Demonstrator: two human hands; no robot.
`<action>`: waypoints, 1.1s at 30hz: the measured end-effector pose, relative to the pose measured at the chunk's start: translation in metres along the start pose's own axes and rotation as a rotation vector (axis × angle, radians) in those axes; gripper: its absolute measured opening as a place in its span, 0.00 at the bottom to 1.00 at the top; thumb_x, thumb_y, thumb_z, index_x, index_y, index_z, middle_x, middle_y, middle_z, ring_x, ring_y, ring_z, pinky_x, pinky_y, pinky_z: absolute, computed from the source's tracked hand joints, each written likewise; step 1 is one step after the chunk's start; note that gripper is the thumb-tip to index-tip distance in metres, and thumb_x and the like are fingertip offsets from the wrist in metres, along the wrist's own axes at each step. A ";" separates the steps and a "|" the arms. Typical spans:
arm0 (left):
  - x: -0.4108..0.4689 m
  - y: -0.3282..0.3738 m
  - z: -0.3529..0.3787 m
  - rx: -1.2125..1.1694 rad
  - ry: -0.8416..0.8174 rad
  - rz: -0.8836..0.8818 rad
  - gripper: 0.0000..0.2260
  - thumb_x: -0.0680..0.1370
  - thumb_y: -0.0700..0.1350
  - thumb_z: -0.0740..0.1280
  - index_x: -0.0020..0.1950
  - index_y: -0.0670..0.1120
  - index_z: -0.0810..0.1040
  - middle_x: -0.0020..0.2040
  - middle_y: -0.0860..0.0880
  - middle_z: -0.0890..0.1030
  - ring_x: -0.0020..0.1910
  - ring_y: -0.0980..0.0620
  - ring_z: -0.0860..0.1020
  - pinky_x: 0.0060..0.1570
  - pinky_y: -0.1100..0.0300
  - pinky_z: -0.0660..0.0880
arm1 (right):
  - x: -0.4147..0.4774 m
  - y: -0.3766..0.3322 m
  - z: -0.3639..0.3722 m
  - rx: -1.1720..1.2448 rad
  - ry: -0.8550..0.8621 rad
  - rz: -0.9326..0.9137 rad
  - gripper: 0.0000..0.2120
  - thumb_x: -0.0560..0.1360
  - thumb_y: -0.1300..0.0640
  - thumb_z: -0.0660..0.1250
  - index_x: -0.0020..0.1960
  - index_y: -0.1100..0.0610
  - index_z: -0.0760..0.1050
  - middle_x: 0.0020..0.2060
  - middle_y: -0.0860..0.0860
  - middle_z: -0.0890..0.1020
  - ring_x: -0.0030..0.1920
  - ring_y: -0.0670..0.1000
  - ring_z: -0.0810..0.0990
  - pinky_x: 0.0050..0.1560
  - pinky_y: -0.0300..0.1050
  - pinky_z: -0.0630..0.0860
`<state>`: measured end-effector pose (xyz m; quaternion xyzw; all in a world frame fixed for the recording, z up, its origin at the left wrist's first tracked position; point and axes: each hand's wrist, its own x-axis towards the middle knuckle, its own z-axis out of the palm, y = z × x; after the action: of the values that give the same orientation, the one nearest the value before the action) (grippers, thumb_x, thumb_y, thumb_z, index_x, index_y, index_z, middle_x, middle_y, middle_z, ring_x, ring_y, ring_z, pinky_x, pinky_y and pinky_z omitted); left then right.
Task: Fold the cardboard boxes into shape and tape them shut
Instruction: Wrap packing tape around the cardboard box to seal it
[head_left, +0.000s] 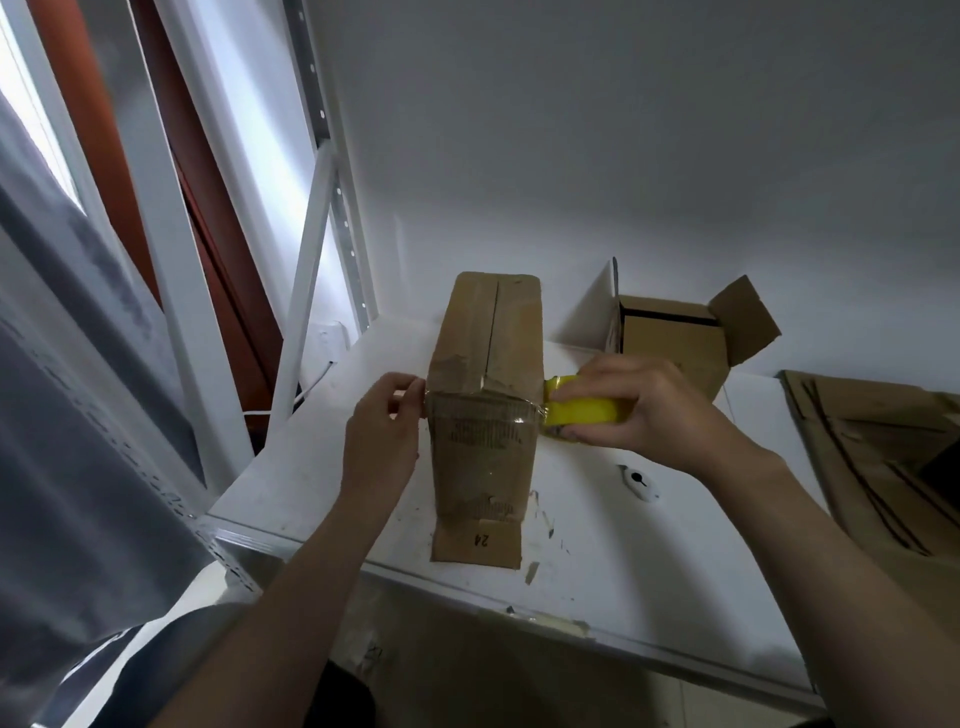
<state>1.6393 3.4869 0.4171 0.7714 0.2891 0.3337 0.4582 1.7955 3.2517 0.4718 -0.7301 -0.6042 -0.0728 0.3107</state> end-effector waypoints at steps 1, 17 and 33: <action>0.002 -0.002 0.003 0.066 0.009 0.051 0.04 0.85 0.49 0.60 0.54 0.53 0.74 0.43 0.56 0.80 0.40 0.54 0.80 0.40 0.63 0.77 | 0.001 0.001 0.002 0.000 0.013 0.002 0.17 0.70 0.51 0.79 0.57 0.51 0.85 0.50 0.48 0.84 0.50 0.46 0.81 0.48 0.35 0.76; 0.033 -0.015 0.021 0.314 -0.037 -0.104 0.19 0.85 0.59 0.52 0.36 0.57 0.69 0.36 0.58 0.74 0.37 0.59 0.73 0.40 0.61 0.66 | 0.009 0.021 0.010 0.015 0.062 0.017 0.19 0.69 0.49 0.77 0.58 0.54 0.84 0.51 0.51 0.84 0.50 0.46 0.81 0.49 0.34 0.77; 0.039 0.008 0.004 -0.083 -0.140 -0.162 0.09 0.84 0.51 0.63 0.46 0.54 0.79 0.46 0.53 0.84 0.45 0.54 0.83 0.43 0.57 0.77 | 0.009 0.019 0.011 0.019 0.064 0.027 0.20 0.71 0.44 0.73 0.58 0.52 0.84 0.51 0.49 0.83 0.50 0.44 0.79 0.49 0.28 0.74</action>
<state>1.6671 3.5104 0.4327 0.7474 0.3039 0.2522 0.5343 1.8124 3.2638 0.4603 -0.7327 -0.5847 -0.0860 0.3376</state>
